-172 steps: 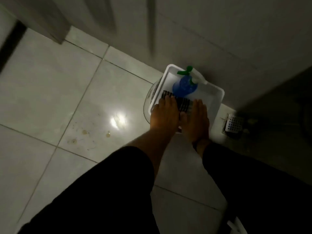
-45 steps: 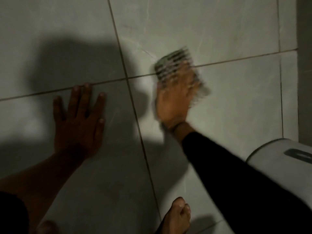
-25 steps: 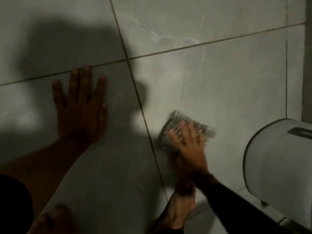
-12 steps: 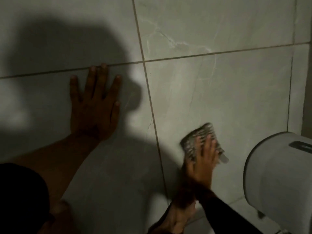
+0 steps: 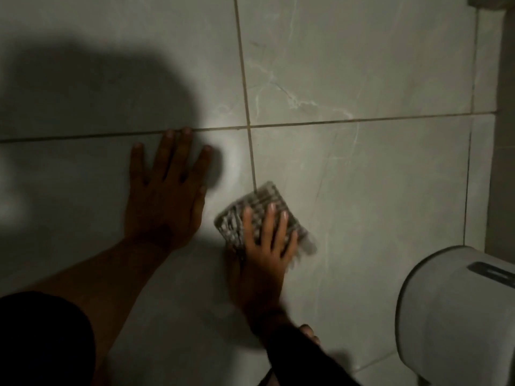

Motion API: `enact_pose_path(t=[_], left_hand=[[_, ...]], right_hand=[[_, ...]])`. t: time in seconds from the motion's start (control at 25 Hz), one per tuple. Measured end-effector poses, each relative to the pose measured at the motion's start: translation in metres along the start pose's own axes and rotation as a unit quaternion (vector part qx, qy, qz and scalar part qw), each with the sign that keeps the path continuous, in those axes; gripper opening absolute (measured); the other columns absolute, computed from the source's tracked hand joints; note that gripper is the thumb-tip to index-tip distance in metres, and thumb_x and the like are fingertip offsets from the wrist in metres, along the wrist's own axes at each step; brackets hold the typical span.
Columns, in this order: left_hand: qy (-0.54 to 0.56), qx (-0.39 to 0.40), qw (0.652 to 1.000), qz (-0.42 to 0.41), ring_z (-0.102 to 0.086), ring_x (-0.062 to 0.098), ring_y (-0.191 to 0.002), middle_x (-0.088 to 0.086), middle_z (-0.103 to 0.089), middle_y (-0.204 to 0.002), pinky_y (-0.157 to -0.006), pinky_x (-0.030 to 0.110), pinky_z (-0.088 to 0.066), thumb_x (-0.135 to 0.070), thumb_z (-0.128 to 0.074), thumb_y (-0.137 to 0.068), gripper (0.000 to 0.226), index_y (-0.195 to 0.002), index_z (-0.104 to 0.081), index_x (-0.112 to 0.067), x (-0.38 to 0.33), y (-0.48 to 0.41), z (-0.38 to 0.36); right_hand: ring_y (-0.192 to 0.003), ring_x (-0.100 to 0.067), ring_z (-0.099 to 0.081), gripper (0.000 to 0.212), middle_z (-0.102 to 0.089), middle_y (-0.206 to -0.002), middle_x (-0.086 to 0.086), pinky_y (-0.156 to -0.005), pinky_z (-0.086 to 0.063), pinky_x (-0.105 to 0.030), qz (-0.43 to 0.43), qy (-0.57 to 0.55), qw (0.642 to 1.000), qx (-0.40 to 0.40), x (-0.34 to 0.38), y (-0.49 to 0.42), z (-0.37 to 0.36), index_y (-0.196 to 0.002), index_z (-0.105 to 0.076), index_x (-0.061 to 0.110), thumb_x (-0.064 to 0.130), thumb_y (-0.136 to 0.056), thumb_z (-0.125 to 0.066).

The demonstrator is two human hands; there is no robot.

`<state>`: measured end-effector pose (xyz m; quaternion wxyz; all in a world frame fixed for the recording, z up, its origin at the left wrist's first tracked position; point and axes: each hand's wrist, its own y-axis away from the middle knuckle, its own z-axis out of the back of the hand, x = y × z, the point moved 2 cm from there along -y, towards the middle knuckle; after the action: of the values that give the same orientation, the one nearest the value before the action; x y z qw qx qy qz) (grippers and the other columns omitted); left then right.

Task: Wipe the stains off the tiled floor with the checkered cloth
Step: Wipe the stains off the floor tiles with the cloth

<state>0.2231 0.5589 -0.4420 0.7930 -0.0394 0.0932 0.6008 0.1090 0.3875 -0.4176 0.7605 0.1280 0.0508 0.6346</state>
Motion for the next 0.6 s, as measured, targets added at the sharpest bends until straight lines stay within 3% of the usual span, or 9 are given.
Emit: enact_pose_path(t=[0.16, 0.24, 0.28, 0.36, 0.4, 0.44, 0.48, 0.52, 0.6], left_hand=[[0.002, -0.015, 1.000, 0.003, -0.019, 0.041, -0.168, 0.016, -0.019, -0.182, -0.130, 0.071, -0.005, -0.036, -0.040, -0.102, 0.070, -0.170, -0.028, -0.024, 0.002, 0.000, -0.003], [-0.003, -0.007, 1.000, 0.004, -0.017, 0.041, -0.168, 0.015, -0.016, -0.182, -0.130, 0.070, -0.003, -0.037, -0.041, -0.100, 0.075, -0.172, -0.025, -0.026, 0.003, 0.001, -0.004], [-0.007, -0.007, 1.000, 0.004, -0.018, 0.041, -0.168, 0.015, -0.015, -0.182, -0.130, 0.070, -0.002, -0.037, -0.041, -0.099, 0.076, -0.172, -0.024, -0.026, 0.004, 0.001, -0.005], [-0.013, -0.004, 1.000, -0.001, -0.018, 0.042, -0.168, 0.015, -0.014, -0.183, -0.130, 0.069, 0.000, -0.037, -0.041, -0.099, 0.076, -0.172, -0.024, -0.026, 0.004, 0.000, -0.005], [-0.014, -0.002, 1.000, -0.002, -0.017, 0.041, -0.168, 0.015, -0.013, -0.183, -0.130, 0.069, 0.000, -0.038, -0.041, -0.099, 0.076, -0.172, -0.024, -0.026, 0.004, 0.000, -0.005], [-0.009, 0.002, 1.000, -0.001, -0.016, 0.041, -0.168, 0.014, -0.013, -0.183, -0.130, 0.069, 0.000, -0.038, -0.041, -0.099, 0.076, -0.172, -0.023, -0.026, 0.003, 0.000, -0.005], [-0.006, 0.007, 1.000, -0.002, -0.015, 0.041, -0.169, 0.015, -0.012, -0.183, -0.130, 0.069, 0.000, -0.038, -0.041, -0.100, 0.076, -0.173, -0.023, -0.026, 0.003, 0.000, -0.004], [-0.008, 0.011, 1.000, -0.005, -0.014, 0.041, -0.169, 0.015, -0.012, -0.183, -0.130, 0.069, 0.000, -0.038, -0.041, -0.100, 0.076, -0.173, -0.022, -0.026, 0.003, 0.000, -0.004], [-0.003, 0.006, 1.000, -0.007, -0.015, 0.040, -0.169, 0.015, -0.013, -0.183, -0.129, 0.069, -0.001, -0.040, -0.039, -0.101, 0.075, -0.173, -0.023, -0.025, 0.004, 0.000, -0.003]], right_hand=[[-0.165, -0.040, -0.019, 0.073, -0.026, -0.176, -0.014, -0.129, -0.015, -0.068, 0.193, -0.014, 0.980, -0.036, 0.011, -0.152, 0.028, -0.165, -0.035, 0.032, 0.047, -0.096, -0.053], [-0.164, -0.040, -0.022, 0.065, -0.028, -0.175, -0.016, -0.131, -0.016, -0.064, 0.167, 0.012, 0.985, -0.048, -0.039, -0.199, 0.050, -0.164, -0.039, 0.026, 0.036, -0.101, -0.052], [-0.164, -0.040, -0.020, 0.061, -0.026, -0.175, -0.017, -0.133, -0.013, -0.060, 0.102, 0.032, 0.992, -0.063, -0.079, -0.218, 0.062, -0.165, -0.037, 0.021, 0.030, -0.105, -0.049], [-0.167, -0.037, -0.010, 0.060, -0.014, -0.179, -0.014, -0.136, -0.004, -0.054, -0.127, 0.007, 0.989, -0.070, -0.162, -0.240, 0.084, -0.168, -0.026, 0.015, 0.032, -0.112, -0.039], [-0.168, -0.035, -0.005, 0.061, -0.007, -0.180, -0.011, -0.135, -0.002, -0.055, -0.253, -0.042, 0.964, -0.065, -0.179, -0.245, 0.089, -0.169, -0.023, 0.016, 0.038, -0.113, -0.036], [-0.168, -0.034, -0.003, 0.062, -0.004, -0.181, -0.010, -0.134, -0.002, -0.057, -0.322, -0.061, 0.943, -0.064, -0.173, -0.245, 0.088, -0.169, -0.023, 0.017, 0.044, -0.114, -0.033], [-0.167, -0.035, -0.004, 0.062, -0.005, -0.181, -0.011, -0.134, -0.004, -0.060, -0.321, -0.056, 0.943, -0.071, -0.150, -0.241, 0.082, -0.169, -0.025, 0.019, 0.046, -0.113, -0.032], [-0.167, -0.037, -0.007, 0.062, -0.008, -0.180, -0.015, -0.133, -0.006, -0.062, -0.257, -0.049, 0.961, -0.089, -0.115, -0.231, 0.071, -0.168, -0.028, 0.019, 0.045, -0.111, -0.034], [-0.165, -0.042, -0.013, 0.063, -0.015, -0.178, -0.017, -0.131, -0.008, -0.067, -0.009, -0.037, 0.994, -0.104, -0.037, -0.181, 0.043, -0.163, -0.040, 0.019, 0.041, -0.104, -0.044]])
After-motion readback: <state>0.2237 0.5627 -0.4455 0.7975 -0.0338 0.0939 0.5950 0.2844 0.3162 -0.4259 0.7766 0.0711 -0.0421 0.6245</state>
